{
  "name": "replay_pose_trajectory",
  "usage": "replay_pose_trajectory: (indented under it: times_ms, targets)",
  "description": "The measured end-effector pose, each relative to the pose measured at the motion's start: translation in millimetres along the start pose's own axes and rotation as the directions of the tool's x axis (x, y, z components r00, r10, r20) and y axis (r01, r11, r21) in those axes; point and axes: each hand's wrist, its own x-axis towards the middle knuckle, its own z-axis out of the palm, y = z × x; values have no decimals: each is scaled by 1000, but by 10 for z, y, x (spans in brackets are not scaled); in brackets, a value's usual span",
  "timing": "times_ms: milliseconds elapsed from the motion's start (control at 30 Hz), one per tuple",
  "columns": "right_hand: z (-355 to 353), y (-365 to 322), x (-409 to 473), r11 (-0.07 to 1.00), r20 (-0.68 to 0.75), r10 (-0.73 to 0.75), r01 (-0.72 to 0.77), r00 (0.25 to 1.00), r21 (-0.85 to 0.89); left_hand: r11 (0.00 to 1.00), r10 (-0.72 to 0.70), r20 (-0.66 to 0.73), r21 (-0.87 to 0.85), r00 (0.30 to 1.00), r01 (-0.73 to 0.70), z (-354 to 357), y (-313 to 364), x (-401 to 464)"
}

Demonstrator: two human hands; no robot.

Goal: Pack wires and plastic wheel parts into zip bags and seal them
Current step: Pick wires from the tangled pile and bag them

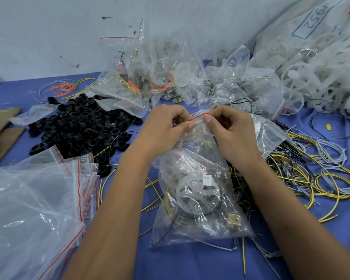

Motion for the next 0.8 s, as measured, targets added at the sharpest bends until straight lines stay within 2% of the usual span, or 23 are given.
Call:
replay_pose_trajectory:
  times_ms: [233,433,567,800]
  targets:
    - [-9,17,-1,999,-13,34,-35,999,-22,999,-54,16,2,998,54,-16,-81,-11]
    - [-28,-6,-6,999,102,40,-39,994,-9,998,-57,59,-13,997,58,-43,-68,-23]
    - [-8,-19,-20,998,85,50,-46,995,-48,995,-99,85,-11,991,100,-99,-125,-55]
    - [9,-44,-34,996,64,50,-45,997,-83,996,-85,93,4,992,85,-113,-103,-50]
